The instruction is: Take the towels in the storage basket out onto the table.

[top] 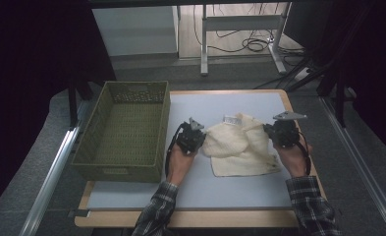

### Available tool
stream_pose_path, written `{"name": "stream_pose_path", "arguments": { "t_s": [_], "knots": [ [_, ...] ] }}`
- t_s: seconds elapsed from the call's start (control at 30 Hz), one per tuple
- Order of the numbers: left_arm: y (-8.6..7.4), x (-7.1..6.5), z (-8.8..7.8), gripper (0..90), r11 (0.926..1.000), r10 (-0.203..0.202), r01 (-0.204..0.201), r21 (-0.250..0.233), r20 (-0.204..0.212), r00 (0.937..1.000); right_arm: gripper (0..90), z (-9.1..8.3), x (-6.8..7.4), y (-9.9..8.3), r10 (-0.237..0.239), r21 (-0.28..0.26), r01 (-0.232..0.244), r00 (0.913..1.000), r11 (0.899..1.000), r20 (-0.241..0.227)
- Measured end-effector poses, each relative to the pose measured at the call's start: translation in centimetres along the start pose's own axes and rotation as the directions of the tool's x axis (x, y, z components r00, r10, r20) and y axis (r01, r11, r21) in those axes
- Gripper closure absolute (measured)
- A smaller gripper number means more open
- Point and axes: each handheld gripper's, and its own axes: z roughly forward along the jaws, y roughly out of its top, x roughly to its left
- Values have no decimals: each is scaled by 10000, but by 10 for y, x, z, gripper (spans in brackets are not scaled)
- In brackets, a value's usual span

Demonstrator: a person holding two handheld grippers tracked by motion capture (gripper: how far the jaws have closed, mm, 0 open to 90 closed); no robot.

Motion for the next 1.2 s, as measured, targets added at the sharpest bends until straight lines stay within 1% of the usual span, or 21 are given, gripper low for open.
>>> {"name": "stream_pose_path", "arguments": {
  "t_s": [0.03,0.07,0.1,0.13,0.17,0.23,0.3,0.33,0.4,0.5,0.57,0.63,0.7,0.77,0.83,0.87,0.9,1.0,1.1,1.17,1.2],
  "knots": [
    [7,4,4,785,9999,-135,134,-39,-231,9996,862,2,-5,3,72,45,-73,9999,10000,139],
    [13,8,7,692,9998,-205,206,28,-480,9986,831,3,-11,5,180,112,-182,9996,9998,231],
    [18,9,9,603,9996,-277,283,68,-748,9968,788,3,-16,7,180,147,-186,9991,9997,379],
    [21,10,10,539,9995,-272,283,125,-862,9959,742,2,-19,8,164,159,-173,9982,9997,577],
    [22,9,9,478,9997,-222,231,90,-857,9961,716,0,-23,7,172,187,-185,9976,9997,667],
    [22,5,5,406,10000,-2,-3,-57,-897,9960,697,-5,-29,3,198,208,-211,9979,9996,611],
    [20,-1,0,378,9997,41,-54,-231,-557,9984,671,-10,-33,-4,237,314,-255,9981,9992,563],
    [18,-5,-3,370,9995,95,-104,-282,-326,9994,666,-12,-33,-7,274,338,-292,9982,9990,526],
    [13,-13,-10,366,9991,290,-291,-323,-53,9996,660,-16,-33,-15,291,397,-304,9990,9987,346],
    [2,-26,-20,368,9985,490,-471,-296,708,9963,655,-23,-31,-28,411,464,-411,9992,9981,8],
    [-6,-34,-27,373,9973,702,-670,-309,1170,9907,655,-25,-30,-36,479,527,-468,9987,9975,-197],
    [-15,-41,-33,379,9970,733,-682,-368,1626,9840,653,-27,-29,-45,520,626,-501,9982,9968,-297],
    [-26,-47,-36,394,9967,791,-731,-360,2141,9736,644,-29,-27,-53,572,652,-546,9976,9964,-389],
    [-36,-54,-38,417,9949,1007,-974,-257,2411,9653,625,-32,-27,-62,573,727,-541,9974,9959,-426],
    [-46,-61,-39,441,9933,1140,-1154,-102,2600,9589,608,-35,-26,-69,525,791,-493,9979,9956,-392],
    [-50,-65,-39,453,9919,1213,-1273,42,2742,9540,603,-36,-27,-73,517,775,-487,9980,9958,-368],
    [-54,-69,-38,472,9902,1294,-1392,141,2856,9496,601,-38,-27,-77,558,787,-528,9978,9955,-357],
    [-64,-77,-36,501,9864,1474,-1626,242,3075,9401,602,-44,-32,-89,766,868,-735,9965,9935,-333],
    [-70,-83,-29,506,9826,1579,-1803,453,3082,9381,605,-48,-37,-102,979,974,-950,9949,9907,-251],
    [-73,-84,-25,505,9802,1638,-1895,577,3022,9391,602,-50,-41,-110,1085,1044,-1061,9939,9889,-178],
    [-73,-85,-24,507,9801,1707,-1930,472,2973,9394,601,-50,-42,-113,1135,1069,-1113,9934,9880,-155]
  ]
}}
